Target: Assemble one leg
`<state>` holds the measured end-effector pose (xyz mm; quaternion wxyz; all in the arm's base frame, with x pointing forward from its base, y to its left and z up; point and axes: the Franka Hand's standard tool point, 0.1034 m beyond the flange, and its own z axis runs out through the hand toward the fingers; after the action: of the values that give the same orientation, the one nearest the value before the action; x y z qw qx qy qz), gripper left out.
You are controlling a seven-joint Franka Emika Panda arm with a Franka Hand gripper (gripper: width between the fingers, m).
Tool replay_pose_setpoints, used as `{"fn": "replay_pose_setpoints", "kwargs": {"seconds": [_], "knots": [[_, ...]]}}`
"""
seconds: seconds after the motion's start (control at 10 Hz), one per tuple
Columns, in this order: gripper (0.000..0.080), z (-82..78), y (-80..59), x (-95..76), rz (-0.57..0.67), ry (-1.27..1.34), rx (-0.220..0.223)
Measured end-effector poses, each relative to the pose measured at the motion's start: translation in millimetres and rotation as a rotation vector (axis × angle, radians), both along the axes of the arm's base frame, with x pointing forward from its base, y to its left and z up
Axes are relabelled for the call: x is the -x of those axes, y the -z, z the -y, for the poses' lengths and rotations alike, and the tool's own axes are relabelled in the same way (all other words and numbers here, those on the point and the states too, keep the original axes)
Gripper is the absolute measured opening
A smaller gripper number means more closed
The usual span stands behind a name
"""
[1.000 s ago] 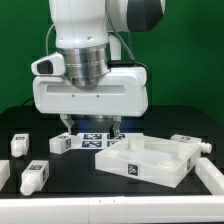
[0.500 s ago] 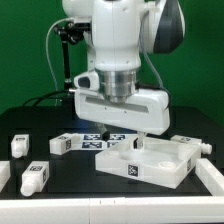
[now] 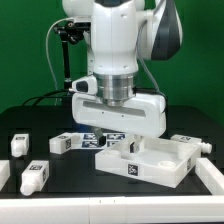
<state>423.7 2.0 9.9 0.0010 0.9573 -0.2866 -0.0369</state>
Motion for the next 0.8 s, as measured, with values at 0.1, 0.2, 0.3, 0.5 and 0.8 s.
{"fn": "replay_pose_setpoints", "kwargs": {"seconds": [0.1, 0.2, 0.3, 0.5, 0.8], "knots": [[0.0649, -1.5, 0.2, 1.1, -0.005, -0.01, -0.002], [0.0521, -1.3, 0.1, 0.7, -0.004, -0.011, -0.002], [0.0387, -1.5, 0.1, 0.7, -0.004, -0.013, -0.002], [0.0204, -1.6, 0.1, 0.7, -0.004, -0.016, -0.002], [0.0058, 35.1, -1.2, -12.5, 0.013, -0.195, -0.016]]}}
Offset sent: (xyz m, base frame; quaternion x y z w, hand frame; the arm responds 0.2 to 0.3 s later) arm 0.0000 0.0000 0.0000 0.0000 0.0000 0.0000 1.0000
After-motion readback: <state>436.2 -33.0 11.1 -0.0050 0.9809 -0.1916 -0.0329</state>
